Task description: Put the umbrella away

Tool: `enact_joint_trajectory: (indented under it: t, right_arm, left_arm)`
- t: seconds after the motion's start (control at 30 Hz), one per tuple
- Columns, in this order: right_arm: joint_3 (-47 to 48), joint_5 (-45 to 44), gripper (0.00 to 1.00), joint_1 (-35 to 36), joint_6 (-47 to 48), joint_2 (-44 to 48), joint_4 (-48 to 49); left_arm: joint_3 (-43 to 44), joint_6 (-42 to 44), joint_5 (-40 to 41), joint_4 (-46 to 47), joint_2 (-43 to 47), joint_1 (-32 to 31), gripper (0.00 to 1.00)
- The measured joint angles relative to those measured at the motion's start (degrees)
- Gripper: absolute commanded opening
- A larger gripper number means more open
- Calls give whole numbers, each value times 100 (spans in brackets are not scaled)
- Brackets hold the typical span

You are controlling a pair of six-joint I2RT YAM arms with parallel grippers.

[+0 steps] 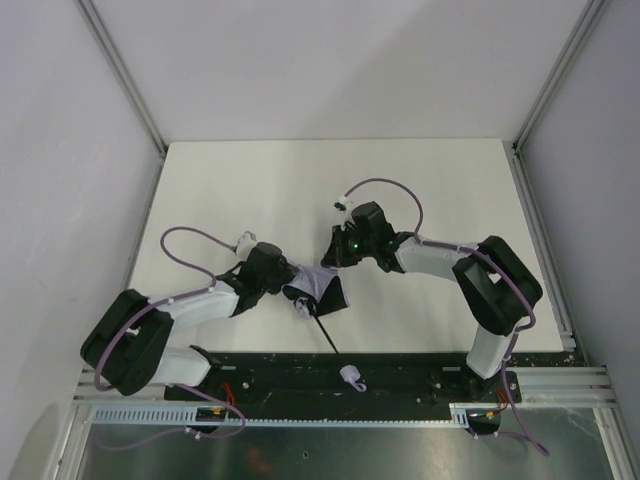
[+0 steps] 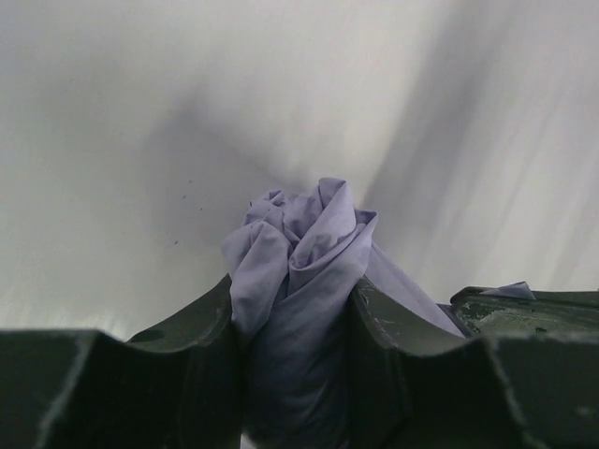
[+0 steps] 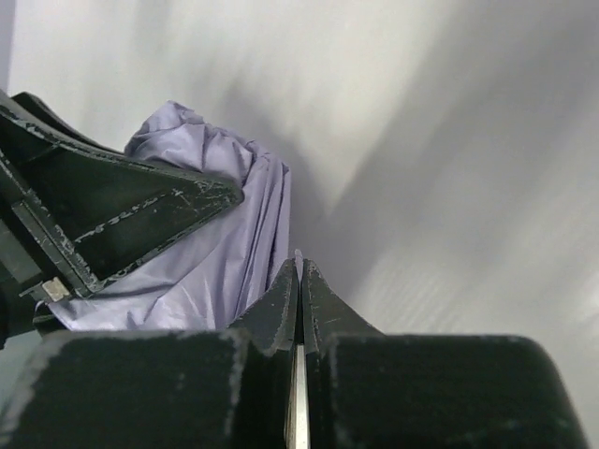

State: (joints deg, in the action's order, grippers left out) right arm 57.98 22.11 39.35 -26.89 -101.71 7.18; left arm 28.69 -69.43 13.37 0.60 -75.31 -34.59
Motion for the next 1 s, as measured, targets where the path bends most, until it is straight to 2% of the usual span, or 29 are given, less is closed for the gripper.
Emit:
enact_joint_trajectory:
  t: [0.17, 0.3, 0.5, 0.67, 0.8, 0.9, 1.0]
  right_arm:
    - [0, -531, 0, -59, -7, -15, -254]
    - [-157, -730, 2, -103, -63, -105, -219]
    - [-354, -695, 36, -317, 4, -289, -219]
    - [-354, -741, 57, -435, 229, -149, -267]
    - [-354, -1158, 75, -337, 466, 319, -678]
    - [-354, -1593, 84, 7, 721, 894, -892]
    - [-352, -1792, 87, 763, 1045, 1397, -811]
  left_arm:
    - [-234, 48, -4, 785, -219, 0, 0]
    - [-330, 103, -9, 1038, -284, 0, 0]
    - [-354, 144, -33, 1110, -415, 0, 0]
    - [-354, 116, -26, 1176, -468, 0, 0]
    - [-352, 20, -26, 1311, -562, 0, 0]
    - [-352, -55, -28, 1362, -592, 0, 0]
    - [-352, -116, -24, 1360, -592, 0, 0]
